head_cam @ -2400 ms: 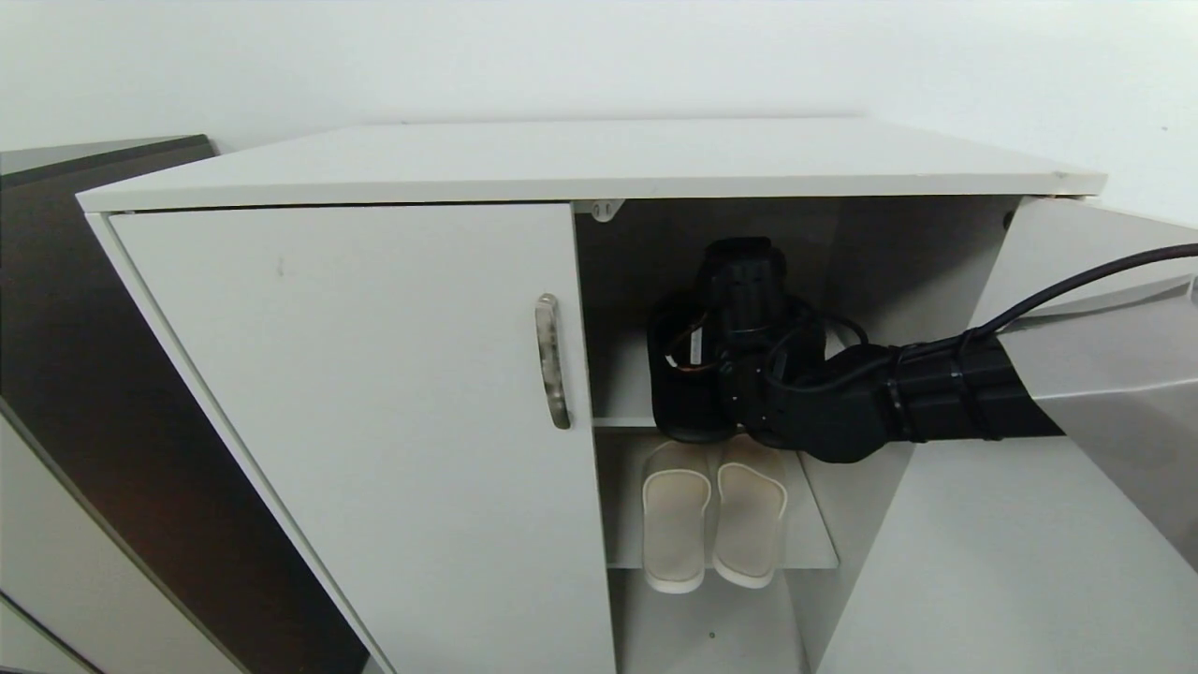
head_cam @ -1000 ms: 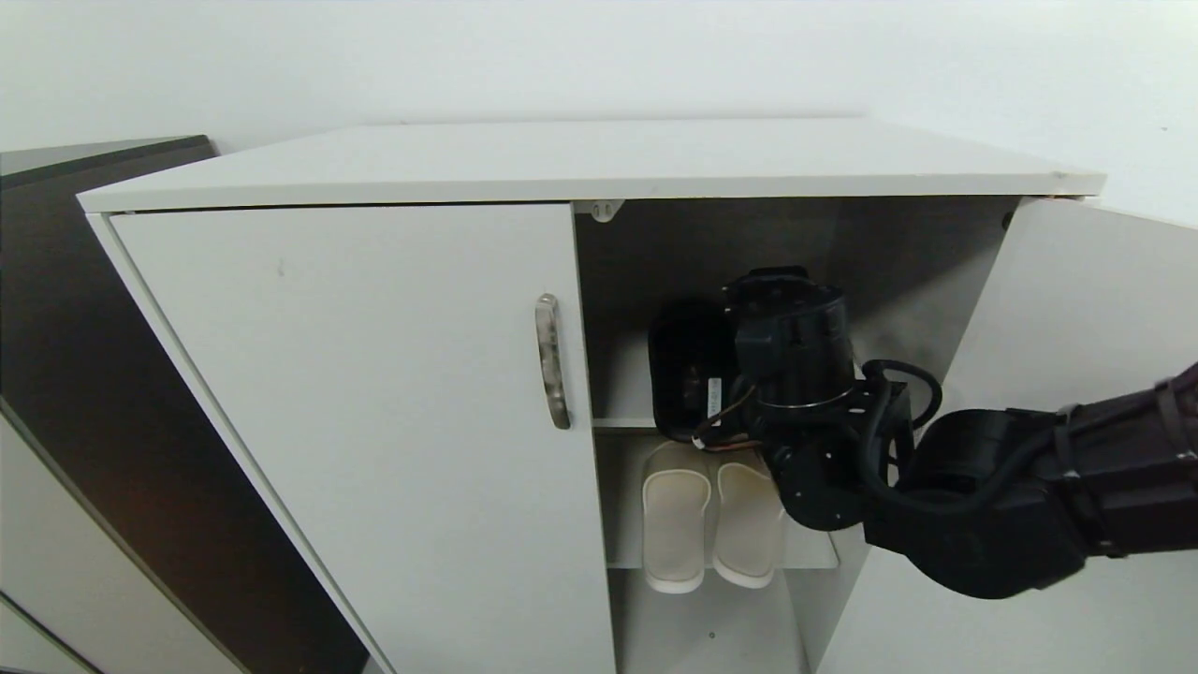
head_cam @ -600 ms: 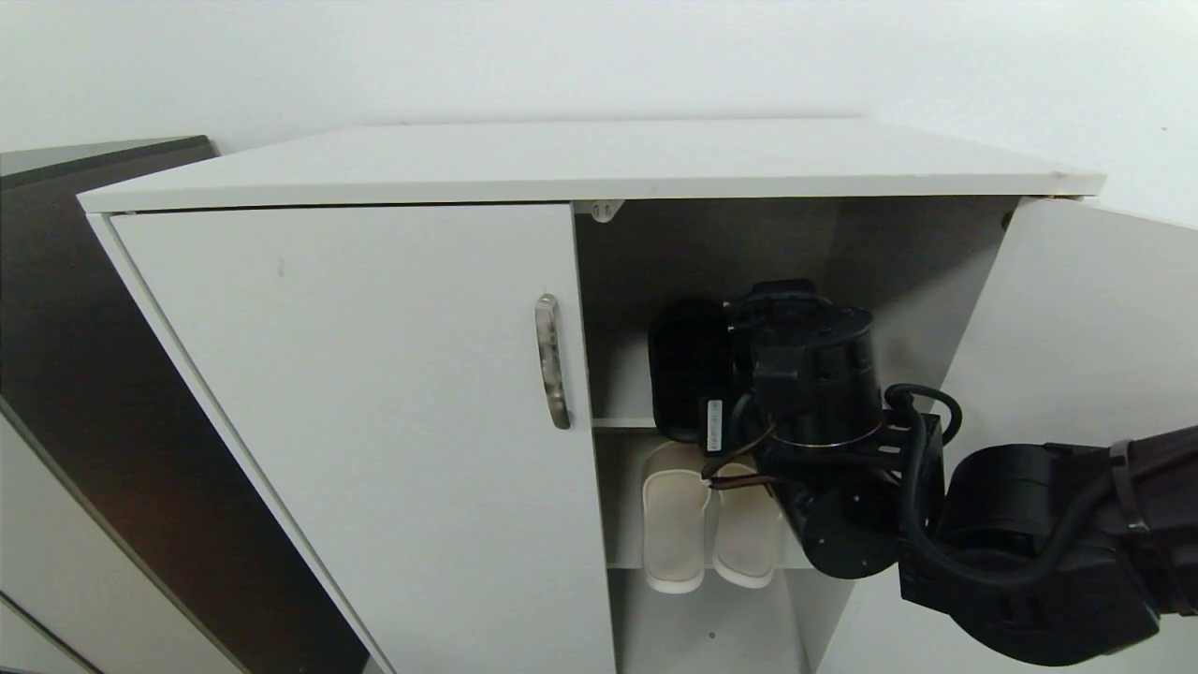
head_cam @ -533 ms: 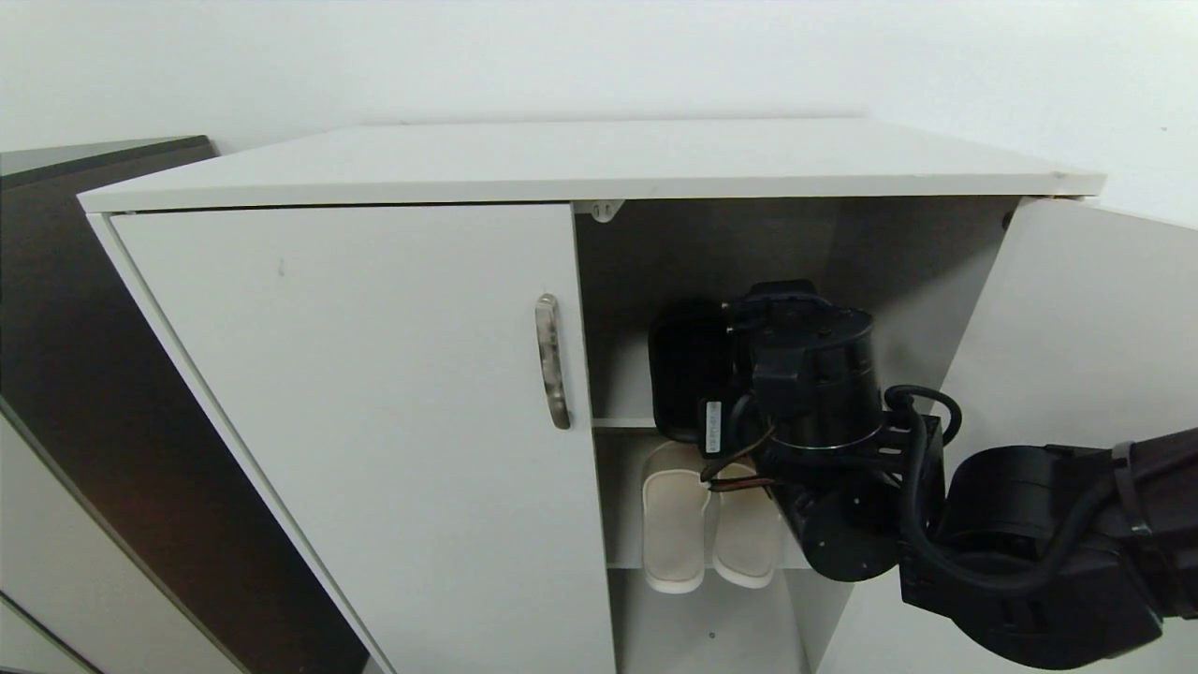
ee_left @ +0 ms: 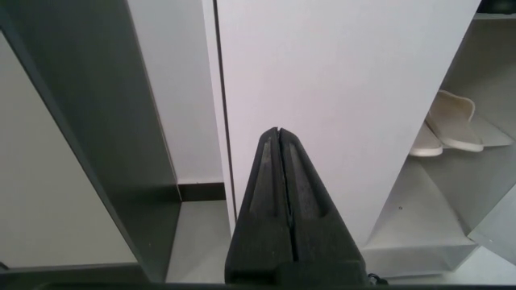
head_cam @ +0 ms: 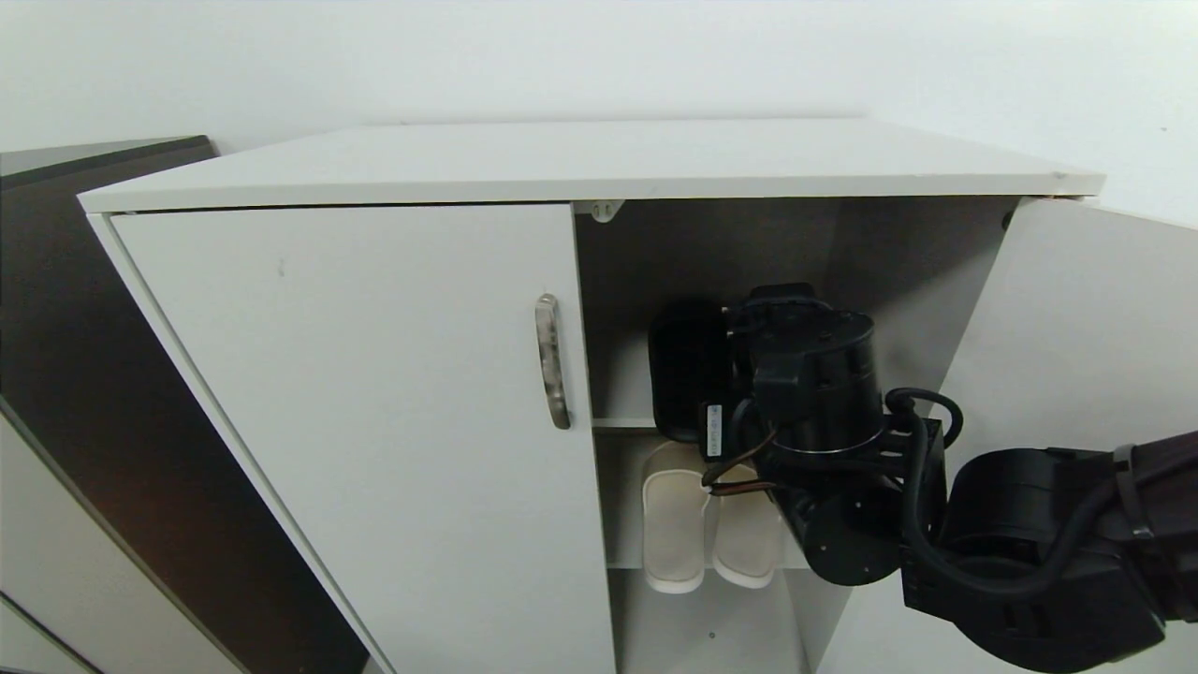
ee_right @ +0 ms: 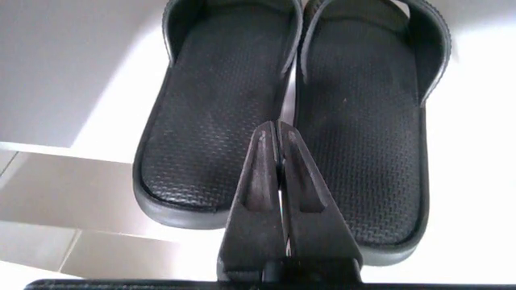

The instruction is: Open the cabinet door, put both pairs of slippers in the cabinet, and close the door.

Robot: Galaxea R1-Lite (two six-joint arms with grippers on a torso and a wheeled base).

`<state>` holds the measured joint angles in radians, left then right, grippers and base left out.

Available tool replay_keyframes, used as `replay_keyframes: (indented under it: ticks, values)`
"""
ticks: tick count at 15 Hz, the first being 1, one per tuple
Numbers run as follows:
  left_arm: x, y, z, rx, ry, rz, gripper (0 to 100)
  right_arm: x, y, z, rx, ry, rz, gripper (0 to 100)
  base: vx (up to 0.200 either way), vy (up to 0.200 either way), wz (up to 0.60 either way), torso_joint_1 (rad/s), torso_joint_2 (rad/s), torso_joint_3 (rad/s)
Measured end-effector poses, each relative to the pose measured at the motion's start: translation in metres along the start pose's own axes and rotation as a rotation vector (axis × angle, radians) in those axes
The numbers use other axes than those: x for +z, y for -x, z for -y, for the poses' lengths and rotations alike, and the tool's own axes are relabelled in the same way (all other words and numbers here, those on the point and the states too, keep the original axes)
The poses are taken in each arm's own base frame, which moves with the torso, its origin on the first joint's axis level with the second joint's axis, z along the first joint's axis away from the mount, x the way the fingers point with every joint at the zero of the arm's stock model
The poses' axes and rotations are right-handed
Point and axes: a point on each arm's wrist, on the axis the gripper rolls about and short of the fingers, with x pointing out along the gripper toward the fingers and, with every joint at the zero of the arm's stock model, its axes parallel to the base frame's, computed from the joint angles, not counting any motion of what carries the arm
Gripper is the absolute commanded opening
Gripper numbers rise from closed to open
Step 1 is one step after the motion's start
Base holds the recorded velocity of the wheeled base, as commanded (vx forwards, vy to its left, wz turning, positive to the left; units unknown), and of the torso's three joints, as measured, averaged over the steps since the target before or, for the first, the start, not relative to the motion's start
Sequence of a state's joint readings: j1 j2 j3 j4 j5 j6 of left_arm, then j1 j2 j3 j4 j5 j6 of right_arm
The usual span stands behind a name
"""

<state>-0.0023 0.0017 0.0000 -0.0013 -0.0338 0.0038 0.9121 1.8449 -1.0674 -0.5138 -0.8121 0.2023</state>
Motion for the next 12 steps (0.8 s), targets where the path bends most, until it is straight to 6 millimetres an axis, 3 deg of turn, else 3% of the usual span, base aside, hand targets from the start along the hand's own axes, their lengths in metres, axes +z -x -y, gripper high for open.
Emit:
replay_keyframes:
  ticks: [12]
  values:
    - [0.0,0.0,0.0,0.0,0.0,0.0,0,-0.0058,0.0017,0.0036,-0.003,0.018,-0.015,0,-0.2,0.0,0.0,0.002,0.0,0.001]
